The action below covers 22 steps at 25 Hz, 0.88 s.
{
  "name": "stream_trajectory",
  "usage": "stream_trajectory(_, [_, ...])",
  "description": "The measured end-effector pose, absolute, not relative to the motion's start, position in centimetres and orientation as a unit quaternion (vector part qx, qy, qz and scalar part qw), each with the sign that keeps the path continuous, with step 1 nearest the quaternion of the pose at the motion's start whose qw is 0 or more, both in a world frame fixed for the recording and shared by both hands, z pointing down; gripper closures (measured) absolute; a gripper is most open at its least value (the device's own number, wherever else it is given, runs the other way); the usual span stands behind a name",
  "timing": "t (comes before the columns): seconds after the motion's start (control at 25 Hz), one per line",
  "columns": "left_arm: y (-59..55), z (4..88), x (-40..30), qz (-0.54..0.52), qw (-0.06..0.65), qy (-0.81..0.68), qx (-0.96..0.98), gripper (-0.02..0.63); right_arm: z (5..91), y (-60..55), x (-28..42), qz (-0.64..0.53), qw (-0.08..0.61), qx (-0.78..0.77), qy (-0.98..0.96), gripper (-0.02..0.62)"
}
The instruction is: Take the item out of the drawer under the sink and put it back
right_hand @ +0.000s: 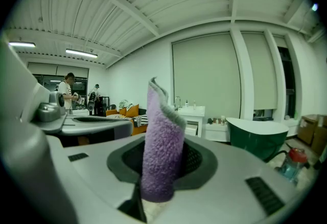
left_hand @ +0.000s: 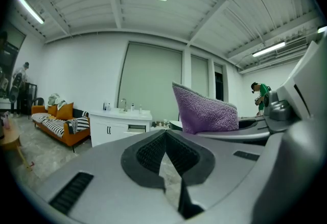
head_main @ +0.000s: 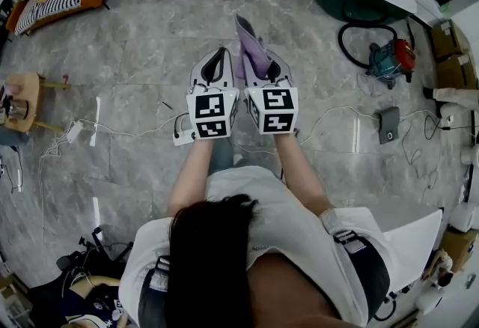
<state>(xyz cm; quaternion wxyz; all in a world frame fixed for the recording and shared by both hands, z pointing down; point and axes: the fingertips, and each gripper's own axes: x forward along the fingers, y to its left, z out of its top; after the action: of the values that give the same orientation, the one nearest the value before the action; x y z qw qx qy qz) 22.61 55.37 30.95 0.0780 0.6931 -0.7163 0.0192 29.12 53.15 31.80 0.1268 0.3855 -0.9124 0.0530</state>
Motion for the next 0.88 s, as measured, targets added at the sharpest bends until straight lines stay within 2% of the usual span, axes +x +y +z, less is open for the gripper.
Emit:
stream_trajectory(0.28, [50.7,31.5,21.5,0.031,0.076,-0.703,0.707,0.603,31.8,48.9,28.1,0.046,0.13,0.398,-0.907,0.471])
stream_trajectory(0.88, [39.1,31.1,13.9,0.038,0.073,-0.7,0.709,0.603,31.7,36.5,20.3,0.055,0.13,0.408,-0.902,0.471])
